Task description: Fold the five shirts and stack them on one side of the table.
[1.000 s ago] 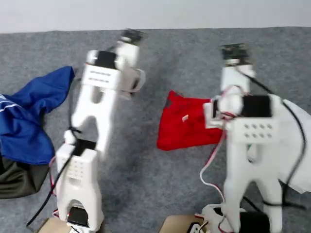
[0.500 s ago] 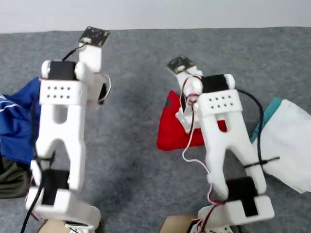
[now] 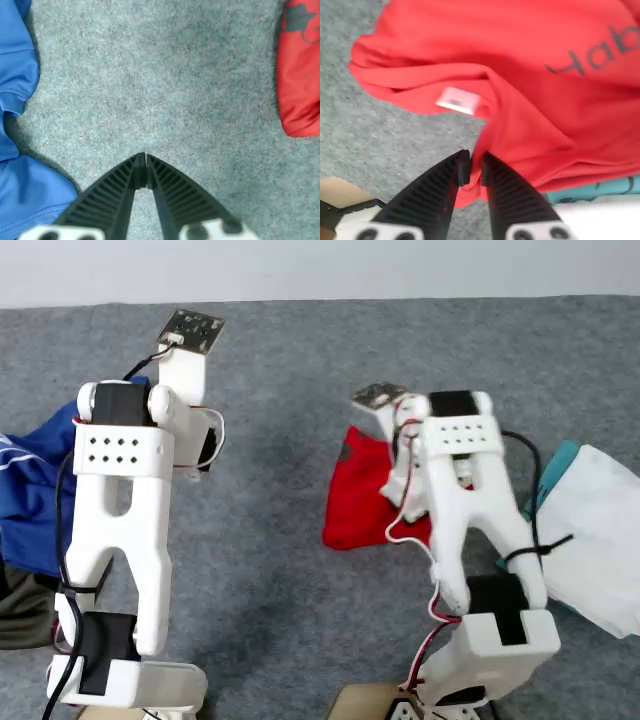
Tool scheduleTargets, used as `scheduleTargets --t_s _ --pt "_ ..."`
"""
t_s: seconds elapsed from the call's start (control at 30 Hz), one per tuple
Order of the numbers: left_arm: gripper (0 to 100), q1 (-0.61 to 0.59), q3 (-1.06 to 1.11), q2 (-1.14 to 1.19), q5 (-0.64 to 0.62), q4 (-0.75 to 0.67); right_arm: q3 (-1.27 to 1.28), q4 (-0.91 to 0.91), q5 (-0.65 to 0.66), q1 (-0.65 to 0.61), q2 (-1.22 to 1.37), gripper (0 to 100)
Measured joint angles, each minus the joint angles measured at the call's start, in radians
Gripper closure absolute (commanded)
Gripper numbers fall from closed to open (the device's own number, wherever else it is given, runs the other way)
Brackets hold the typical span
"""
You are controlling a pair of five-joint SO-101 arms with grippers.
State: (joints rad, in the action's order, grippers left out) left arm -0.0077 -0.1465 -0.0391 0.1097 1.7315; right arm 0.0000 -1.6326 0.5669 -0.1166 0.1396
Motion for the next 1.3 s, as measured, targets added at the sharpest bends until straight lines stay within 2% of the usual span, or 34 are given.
scheduleTargets --t_s 0.2,0.33,0.43,0.63,0.77,0.9,1.1,1.17,1.3 --pt "99 0.000 0.000 0.000 0.000 0.000 0.000 0.000 0.213 0.103 0.000 97.4" --pt "99 0.000 0.000 0.000 0.000 0.000 -0.003 -0.066 0.344 0.158 0.000 97.5" --pt "99 0.000 0.000 0.000 0.000 0.000 -0.003 -0.097 0.402 0.192 0.000 97.0" --pt "99 0.000 0.000 0.000 0.000 0.000 -0.126 -0.100 0.402 0.181 0.000 96.9" --pt "99 0.000 0.000 -0.003 0.000 0.000 -0.244 -0.100 0.311 0.094 0.015 96.9" --pt "99 -0.018 0.000 -0.006 0.000 0.000 -0.259 -0.118 0.262 0.018 0.038 97.3" --pt "99 -0.083 0.000 -0.006 0.051 0.000 -0.232 -0.121 0.275 0.057 0.040 96.8" --pt "99 -0.103 0.000 -0.006 0.060 0.000 -0.207 -0.121 0.305 0.101 0.041 93.9" --pt "99 -0.123 0.000 -0.006 0.061 0.000 -0.203 -0.121 0.325 0.167 0.040 79.1"
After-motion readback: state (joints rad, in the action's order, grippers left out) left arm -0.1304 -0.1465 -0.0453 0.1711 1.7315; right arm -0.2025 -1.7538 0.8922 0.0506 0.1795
